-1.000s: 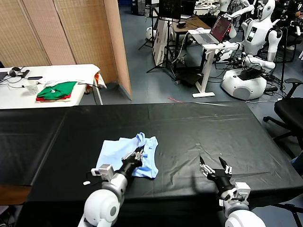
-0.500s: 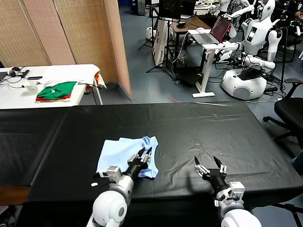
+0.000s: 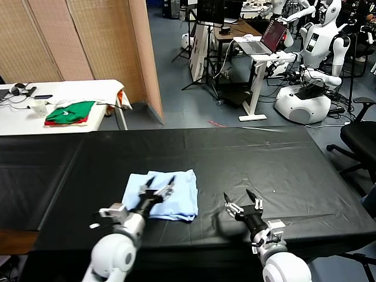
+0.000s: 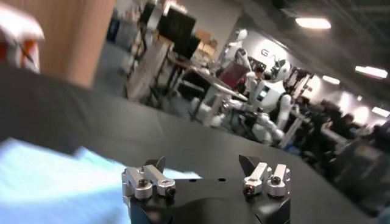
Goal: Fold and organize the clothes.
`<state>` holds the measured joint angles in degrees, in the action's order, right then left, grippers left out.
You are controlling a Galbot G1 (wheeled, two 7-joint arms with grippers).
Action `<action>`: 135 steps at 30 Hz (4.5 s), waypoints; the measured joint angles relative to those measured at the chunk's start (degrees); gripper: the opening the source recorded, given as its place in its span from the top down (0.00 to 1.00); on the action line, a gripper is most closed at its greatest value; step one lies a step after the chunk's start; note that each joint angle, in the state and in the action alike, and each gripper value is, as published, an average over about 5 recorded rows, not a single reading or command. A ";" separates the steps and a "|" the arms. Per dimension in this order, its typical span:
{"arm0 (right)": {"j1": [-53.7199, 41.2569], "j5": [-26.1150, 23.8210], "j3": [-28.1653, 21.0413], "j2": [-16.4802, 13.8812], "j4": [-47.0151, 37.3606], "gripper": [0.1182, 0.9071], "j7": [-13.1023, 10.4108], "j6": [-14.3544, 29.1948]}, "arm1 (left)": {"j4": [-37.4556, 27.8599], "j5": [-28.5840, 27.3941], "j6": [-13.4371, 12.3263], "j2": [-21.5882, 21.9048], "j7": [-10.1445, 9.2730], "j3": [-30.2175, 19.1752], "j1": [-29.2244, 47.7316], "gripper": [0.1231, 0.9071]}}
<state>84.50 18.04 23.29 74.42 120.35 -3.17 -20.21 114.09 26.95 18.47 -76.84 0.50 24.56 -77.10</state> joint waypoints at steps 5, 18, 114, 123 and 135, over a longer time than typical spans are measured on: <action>0.73 0.35 -0.02 0.28 0.15 0.00 0.01 0.25 | -1.80 1.44 -1.44 2.55 0.71 5.53 -1.53 0.00; 1.98 0.54 0.24 0.38 1.27 0.00 -0.23 0.35 | -6.28 11.81 -0.68 1.06 0.31 9.95 -1.84 0.00; -11.74 17.47 -14.92 4.19 -7.01 0.00 -6.85 -8.56 | 7.29 -1.82 -1.32 2.92 -4.00 -0.29 -3.14 0.00; -12.89 17.73 -18.20 5.77 -10.64 0.15 -6.24 -8.27 | 7.65 -2.35 -1.80 2.76 -4.25 1.15 -4.75 0.00; -13.92 18.39 -17.97 5.93 -12.59 0.94 -5.92 -8.94 | 8.28 -2.69 -2.80 2.88 -4.76 2.53 -6.06 0.00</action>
<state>70.58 36.44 5.32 80.35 107.76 -9.09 -29.15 122.37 24.27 15.67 -73.96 -4.26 27.09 -83.16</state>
